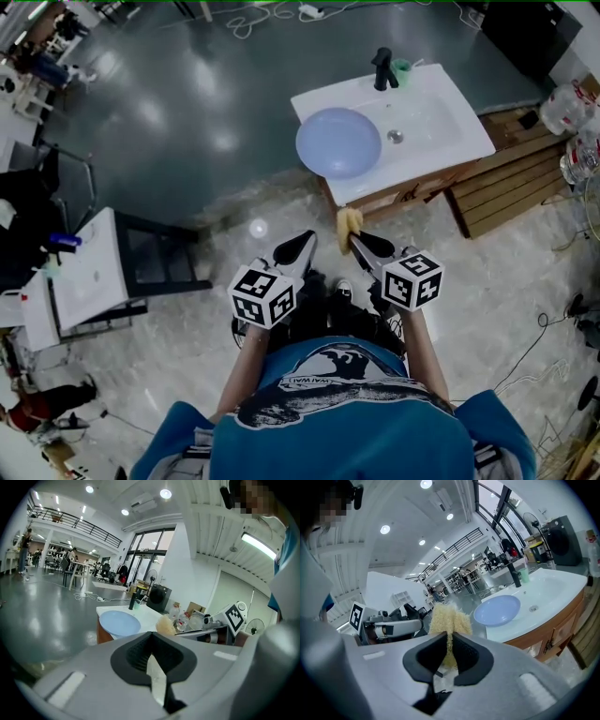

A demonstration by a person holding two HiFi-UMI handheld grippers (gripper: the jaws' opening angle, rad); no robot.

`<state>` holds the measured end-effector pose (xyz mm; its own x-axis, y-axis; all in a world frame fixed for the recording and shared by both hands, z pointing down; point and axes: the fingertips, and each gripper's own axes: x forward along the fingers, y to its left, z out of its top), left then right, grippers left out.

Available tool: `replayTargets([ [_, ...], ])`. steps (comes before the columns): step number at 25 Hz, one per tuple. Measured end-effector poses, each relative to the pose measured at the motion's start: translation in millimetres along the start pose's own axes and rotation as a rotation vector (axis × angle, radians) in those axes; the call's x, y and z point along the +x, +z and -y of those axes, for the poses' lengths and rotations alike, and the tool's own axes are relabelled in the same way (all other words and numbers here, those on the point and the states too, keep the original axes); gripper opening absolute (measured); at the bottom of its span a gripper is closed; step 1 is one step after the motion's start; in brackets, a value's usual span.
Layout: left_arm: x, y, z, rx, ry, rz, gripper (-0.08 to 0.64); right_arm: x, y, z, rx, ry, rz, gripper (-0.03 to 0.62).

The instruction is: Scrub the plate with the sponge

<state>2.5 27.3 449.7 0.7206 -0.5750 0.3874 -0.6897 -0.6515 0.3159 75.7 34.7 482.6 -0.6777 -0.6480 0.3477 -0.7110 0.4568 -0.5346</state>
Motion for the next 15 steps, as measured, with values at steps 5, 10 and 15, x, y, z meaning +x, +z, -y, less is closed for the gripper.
replayTargets([
  [5,0.5,0.6,-18.4,-0.03,0.028,-0.011,0.012,11.9,2.2,3.2,0.006,0.007,-0.023,0.034],
  [10,18.2,17.3,-42.9,-0.035,0.026,0.008,0.012,27.8,15.3,17.5,0.007,-0.009,-0.018,0.034],
  [15,47.0,40.1,-77.6,-0.006,0.037,0.016,0.012,49.5,39.2,39.7,0.01,-0.031,-0.009,0.034],
])
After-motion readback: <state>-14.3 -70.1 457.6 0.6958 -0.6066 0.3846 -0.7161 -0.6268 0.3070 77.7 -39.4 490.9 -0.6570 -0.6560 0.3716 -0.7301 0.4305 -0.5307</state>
